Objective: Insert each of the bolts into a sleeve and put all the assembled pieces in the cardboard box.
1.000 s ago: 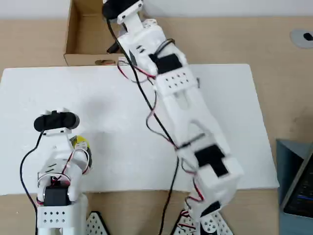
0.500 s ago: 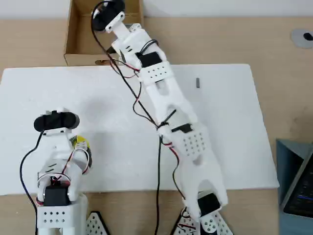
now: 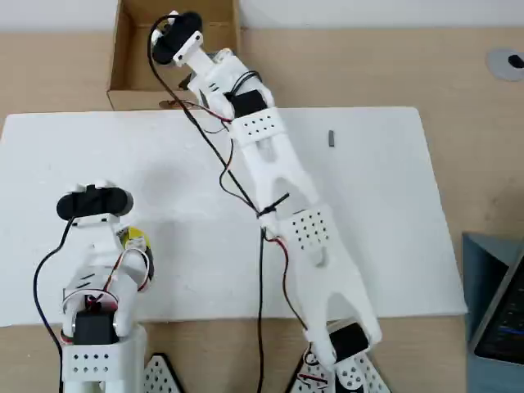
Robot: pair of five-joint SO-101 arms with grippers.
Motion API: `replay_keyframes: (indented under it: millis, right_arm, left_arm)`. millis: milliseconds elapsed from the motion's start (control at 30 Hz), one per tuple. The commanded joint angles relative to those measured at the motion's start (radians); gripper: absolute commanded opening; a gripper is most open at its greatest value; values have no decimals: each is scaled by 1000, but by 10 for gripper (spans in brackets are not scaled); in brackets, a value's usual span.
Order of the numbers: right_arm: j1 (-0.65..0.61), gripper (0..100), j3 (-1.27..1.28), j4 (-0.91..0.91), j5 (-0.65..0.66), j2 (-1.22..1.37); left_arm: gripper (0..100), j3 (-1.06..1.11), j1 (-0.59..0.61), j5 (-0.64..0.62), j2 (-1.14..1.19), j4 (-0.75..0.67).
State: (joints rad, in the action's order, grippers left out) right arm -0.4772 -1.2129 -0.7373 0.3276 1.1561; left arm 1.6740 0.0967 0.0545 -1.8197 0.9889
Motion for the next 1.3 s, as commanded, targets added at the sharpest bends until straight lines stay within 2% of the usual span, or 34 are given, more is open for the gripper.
replay_keyframes:
  millis: [0, 67, 567, 733, 867, 1000, 1267]
  right_arm:
    - [15, 109, -81, -20, 6, -21]
    - [15, 138, -81, -23, 6, -21]
    - [12, 138, -136, -34, 6, -25]
    - [8, 122, -248, -161, 6, -24]
    - [8, 6, -360, -264, 6, -24]
    - [7, 9, -455, -364, 6, -24]
    - [8, 9, -453, -486, -2, -163]
  left_arm:
    - [2, -5, 6, -5, -7, -12]
    - [2, -5, 6, -5, -7, -12]
    - [2, -5, 6, -5, -7, -11]
    - [2, -5, 0, 0, -7, -11]
    - [2, -5, -2, 0, -7, -11]
    - [2, -3, 6, -3, -7, -15]
    - [3, -2, 5, 0, -7, -18]
